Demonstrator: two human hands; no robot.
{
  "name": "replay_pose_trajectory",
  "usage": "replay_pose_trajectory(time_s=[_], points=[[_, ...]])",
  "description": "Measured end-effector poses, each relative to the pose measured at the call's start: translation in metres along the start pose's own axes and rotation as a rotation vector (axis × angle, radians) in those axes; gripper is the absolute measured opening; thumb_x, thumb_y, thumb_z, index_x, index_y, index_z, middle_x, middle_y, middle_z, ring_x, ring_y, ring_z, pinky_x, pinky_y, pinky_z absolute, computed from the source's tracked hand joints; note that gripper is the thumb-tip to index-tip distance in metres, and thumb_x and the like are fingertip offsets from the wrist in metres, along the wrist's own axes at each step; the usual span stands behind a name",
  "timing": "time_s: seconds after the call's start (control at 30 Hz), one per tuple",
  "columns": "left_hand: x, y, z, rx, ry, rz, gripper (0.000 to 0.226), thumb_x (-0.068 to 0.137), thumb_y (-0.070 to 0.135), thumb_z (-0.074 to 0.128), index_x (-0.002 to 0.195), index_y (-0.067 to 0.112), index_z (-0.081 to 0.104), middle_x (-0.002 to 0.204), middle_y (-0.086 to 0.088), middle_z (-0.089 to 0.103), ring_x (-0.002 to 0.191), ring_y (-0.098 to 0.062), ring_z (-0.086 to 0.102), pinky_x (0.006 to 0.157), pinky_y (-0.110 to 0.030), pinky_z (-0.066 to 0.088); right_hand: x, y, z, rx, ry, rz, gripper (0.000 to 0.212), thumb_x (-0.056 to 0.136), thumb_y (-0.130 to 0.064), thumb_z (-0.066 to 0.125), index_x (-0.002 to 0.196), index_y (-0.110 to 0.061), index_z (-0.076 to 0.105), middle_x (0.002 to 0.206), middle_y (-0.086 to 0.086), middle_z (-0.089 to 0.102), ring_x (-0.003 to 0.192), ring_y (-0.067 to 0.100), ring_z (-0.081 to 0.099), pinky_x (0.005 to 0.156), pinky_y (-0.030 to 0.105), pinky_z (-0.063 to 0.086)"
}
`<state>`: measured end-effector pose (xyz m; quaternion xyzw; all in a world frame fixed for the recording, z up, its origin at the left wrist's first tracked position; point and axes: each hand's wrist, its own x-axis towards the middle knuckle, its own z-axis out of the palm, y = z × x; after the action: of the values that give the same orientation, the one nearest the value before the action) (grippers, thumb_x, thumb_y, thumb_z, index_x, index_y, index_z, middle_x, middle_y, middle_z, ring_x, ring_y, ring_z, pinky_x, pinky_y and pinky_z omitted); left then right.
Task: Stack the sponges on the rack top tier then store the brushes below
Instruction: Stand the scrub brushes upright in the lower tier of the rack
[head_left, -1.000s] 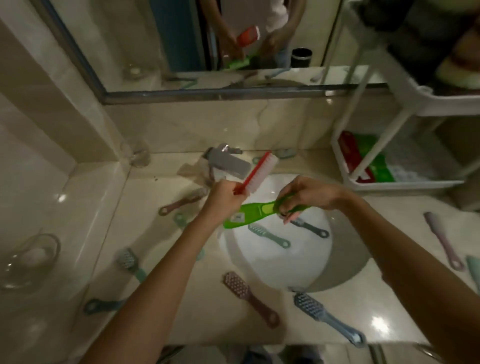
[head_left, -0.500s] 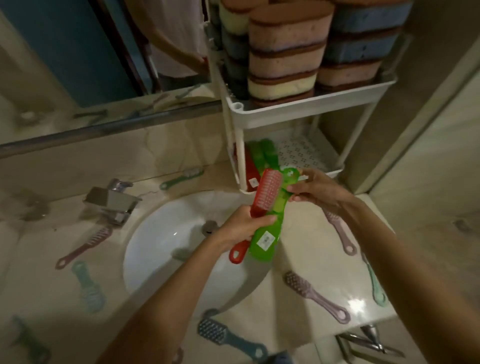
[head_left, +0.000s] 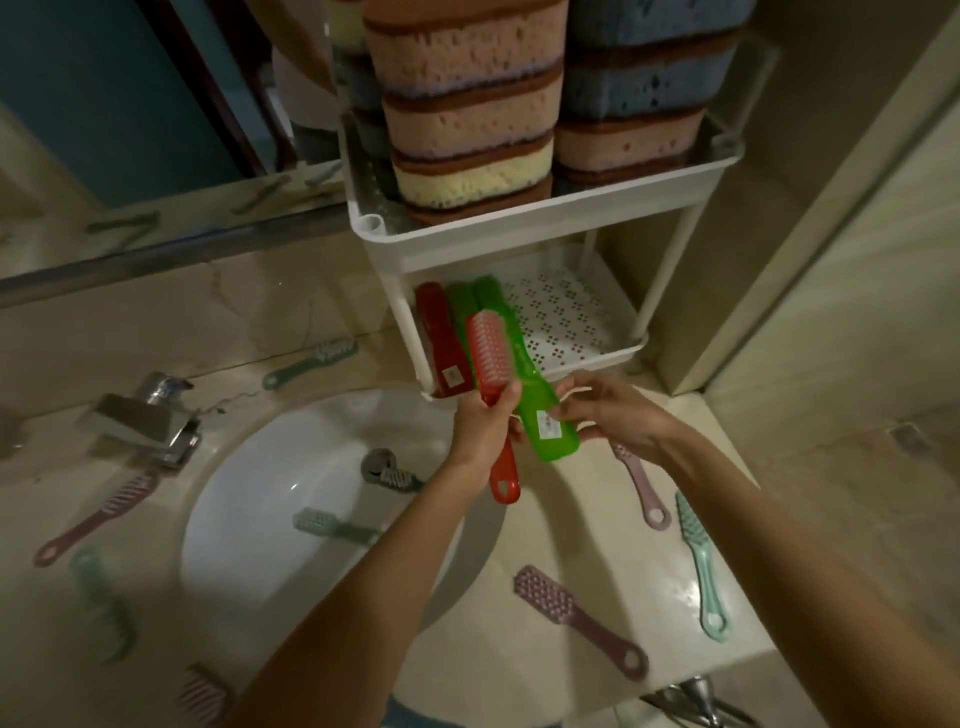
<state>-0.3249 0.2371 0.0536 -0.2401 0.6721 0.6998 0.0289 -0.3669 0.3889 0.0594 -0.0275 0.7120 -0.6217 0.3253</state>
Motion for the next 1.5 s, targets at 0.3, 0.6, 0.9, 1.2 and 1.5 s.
replay_pose_trajectory(time_s=[0.3,0.6,0.9,1.2,1.5], points=[[0.025,-0.001,-0.039,0.189,0.117,-0.01,0.022,0.098,0.013,0.04,0.103,-0.003,0.054,0.055,-0.008,0.059,0.032,-0.007,0.055,0.037,-0.018,0.049,0.088,-0.036,0.016,0.025,0.311,0.005,0.017,0.083,0.002,0.061,0.085,-0.01,0.05,0.088,0.008,0.06,0.072,0.016,0.062,0.056,0.02,0.053],[0.034,0.002,-0.045,0.261,0.1,0.006,0.022,0.099,0.018,0.039,0.11,0.003,0.049,0.056,-0.005,0.052,0.029,-0.002,0.047,0.034,-0.016,0.044,0.135,-0.021,0.043,-0.402,0.294,0.056,0.024,0.082,-0.004,0.063,0.106,-0.003,0.057,0.118,0.02,0.058,0.103,0.031,0.059,0.09,0.041,0.051],[0.037,-0.004,-0.042,0.327,0.105,0.005,0.024,0.097,0.018,0.04,0.118,0.008,0.048,0.087,-0.019,0.059,0.053,-0.007,0.051,0.052,-0.02,0.045,0.14,-0.014,0.042,-0.656,0.274,0.027,0.023,0.084,-0.017,0.063,0.1,0.0,0.065,0.105,0.019,0.066,0.096,0.029,0.064,0.08,0.034,0.05],[0.037,0.006,-0.032,0.366,0.013,-0.037,0.026,0.097,0.018,0.037,0.119,0.01,0.047,0.093,-0.006,0.055,0.071,-0.01,0.052,0.059,-0.021,0.043,0.114,-0.023,0.03,-0.47,0.441,-0.235,0.019,0.088,-0.002,0.05,0.105,-0.005,0.058,0.107,0.011,0.062,0.088,0.015,0.057,0.067,0.02,0.049],[0.046,0.017,-0.005,1.111,-0.064,0.268,0.038,0.094,0.01,0.04,0.133,0.012,0.04,0.126,-0.011,0.047,0.118,-0.029,0.043,0.097,-0.04,0.036,0.074,-0.034,0.002,0.098,0.368,-0.12,0.034,0.092,-0.017,0.051,0.126,-0.015,0.045,0.109,0.007,0.058,0.088,0.018,0.059,0.072,0.03,0.054]])
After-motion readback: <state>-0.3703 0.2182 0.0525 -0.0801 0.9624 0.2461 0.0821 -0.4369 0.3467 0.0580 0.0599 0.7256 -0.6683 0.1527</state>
